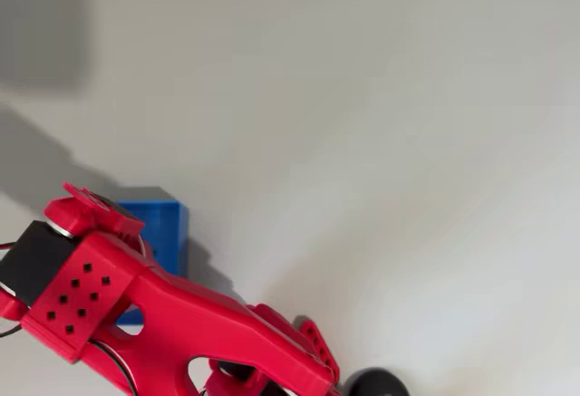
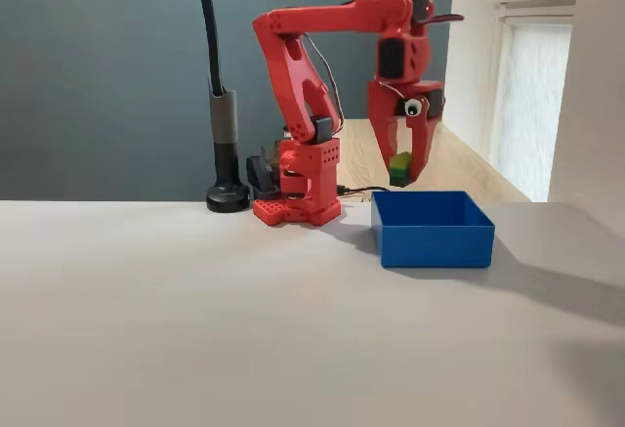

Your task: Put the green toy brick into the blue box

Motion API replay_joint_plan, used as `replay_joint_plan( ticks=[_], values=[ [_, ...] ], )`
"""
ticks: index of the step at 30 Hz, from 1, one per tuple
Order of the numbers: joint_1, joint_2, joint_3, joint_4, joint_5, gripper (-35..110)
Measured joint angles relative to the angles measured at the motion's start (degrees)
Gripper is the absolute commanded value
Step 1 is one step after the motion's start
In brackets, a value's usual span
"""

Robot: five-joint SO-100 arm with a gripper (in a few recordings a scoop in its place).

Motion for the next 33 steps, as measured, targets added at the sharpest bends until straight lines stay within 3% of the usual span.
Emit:
replay_joint_plan(
  ticks=[8, 11, 14, 20, 33],
  values=[
    [-2.02, 0.00, 1.67, -2.81, 0.00, 27],
    [-2.11, 0.00, 1.67, -2.81, 0.00, 30],
    [-2.20, 0.00, 1.67, -2.81, -0.18, 27],
    [-1.23, 0.00, 1.67, -2.64, -1.23, 1],
    [20.74, 0.70, -3.34, -2.55, -2.90, 0]
  ],
)
